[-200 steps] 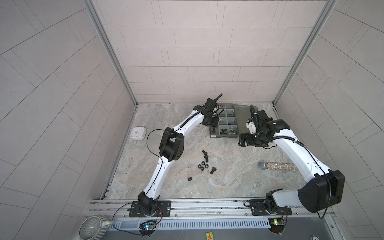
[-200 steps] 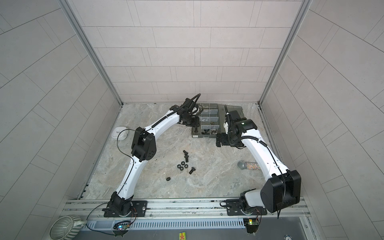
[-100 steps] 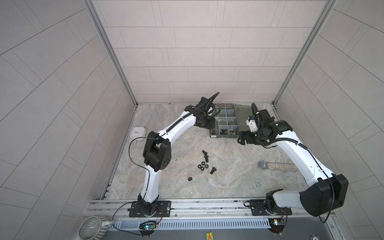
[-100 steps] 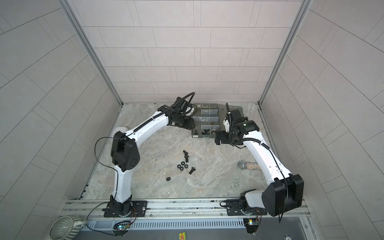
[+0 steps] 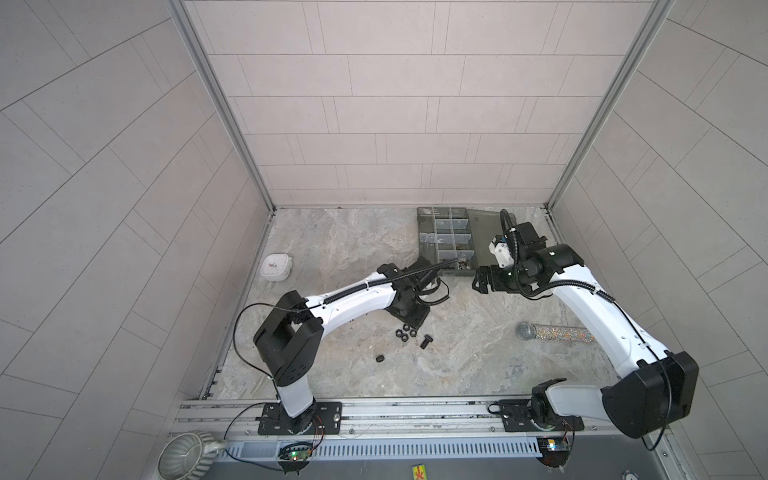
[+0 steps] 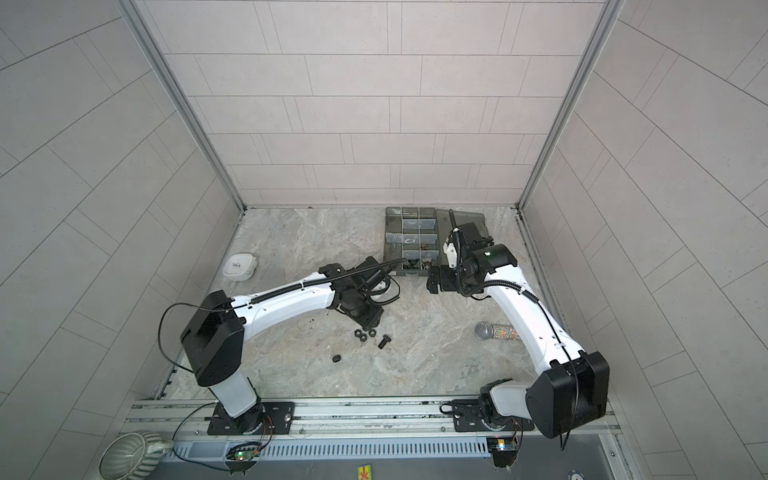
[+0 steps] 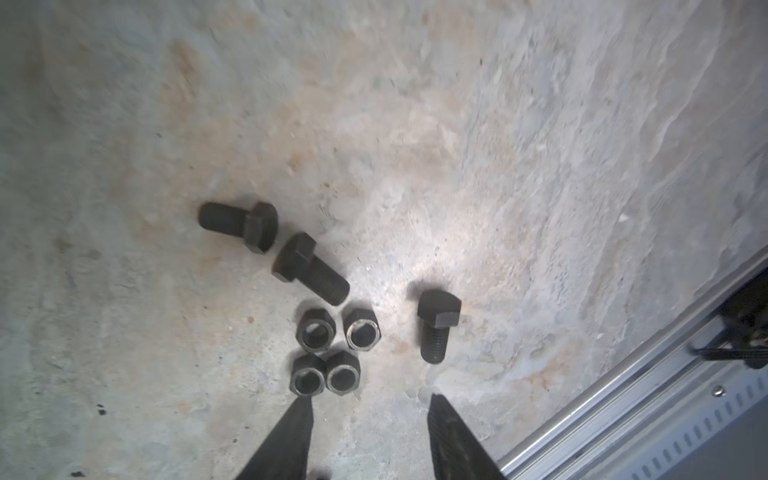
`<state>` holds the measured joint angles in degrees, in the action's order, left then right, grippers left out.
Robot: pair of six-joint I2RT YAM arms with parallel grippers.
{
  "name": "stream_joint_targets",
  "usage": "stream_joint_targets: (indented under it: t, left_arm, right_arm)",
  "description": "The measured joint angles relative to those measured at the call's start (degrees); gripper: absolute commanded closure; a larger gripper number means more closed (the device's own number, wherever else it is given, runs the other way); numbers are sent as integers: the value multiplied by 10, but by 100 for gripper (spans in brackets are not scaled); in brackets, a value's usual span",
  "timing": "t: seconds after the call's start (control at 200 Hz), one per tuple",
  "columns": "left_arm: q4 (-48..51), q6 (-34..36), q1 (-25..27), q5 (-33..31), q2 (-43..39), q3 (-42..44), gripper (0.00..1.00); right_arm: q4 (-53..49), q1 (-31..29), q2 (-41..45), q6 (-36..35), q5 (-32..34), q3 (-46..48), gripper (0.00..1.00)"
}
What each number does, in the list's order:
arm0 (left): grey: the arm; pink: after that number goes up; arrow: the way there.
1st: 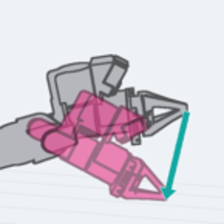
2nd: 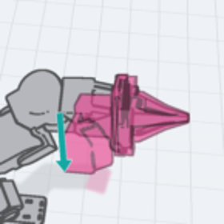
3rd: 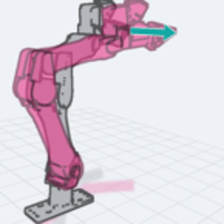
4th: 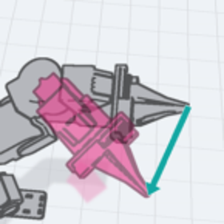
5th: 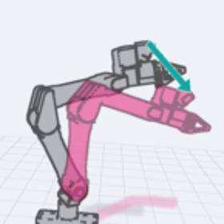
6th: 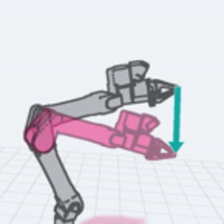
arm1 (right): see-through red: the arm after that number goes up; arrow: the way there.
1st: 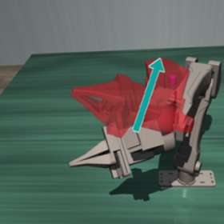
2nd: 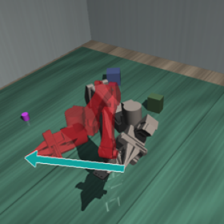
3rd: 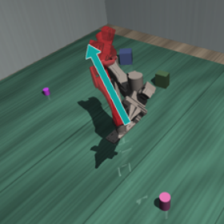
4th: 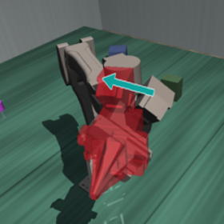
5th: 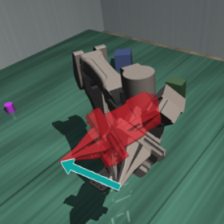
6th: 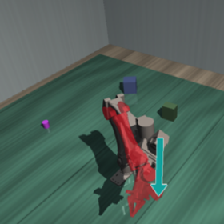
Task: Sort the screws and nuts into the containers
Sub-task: 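Move the left gripper over the pile of black bolts and hex nuts, then close the left gripper on a black hex bolt and lift it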
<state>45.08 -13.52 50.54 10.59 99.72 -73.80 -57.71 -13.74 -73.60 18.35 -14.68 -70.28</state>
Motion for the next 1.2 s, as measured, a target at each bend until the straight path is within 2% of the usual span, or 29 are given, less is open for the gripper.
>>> stream_joint_targets:
  t: [0.21, 0.435, 0.675, 0.976, 1.201]
  left_arm:
    - [-24, -10, 51, -28, 1, 17, 49]
    - [-48, -16, 60, -21, 10, 44, 49]
    - [-96, -32, 61, -5, 12, 90, 50]
    - [-141, -40, 61, 15, 35, 91, 52]
    - [-150, -41, 61, 21, 53, 91, 58]
  right_arm:
    - [-13, 0, 81, -1, 15, 51, 1]
    - [-25, 0, 138, 28, 10, 93, 1]
    - [-43, 0, 155, 36, 23, 93, 1]
    - [-70, 0, 165, 47, 36, 93, 1]
    - [-85, 0, 175, 49, 50, 93, 1]
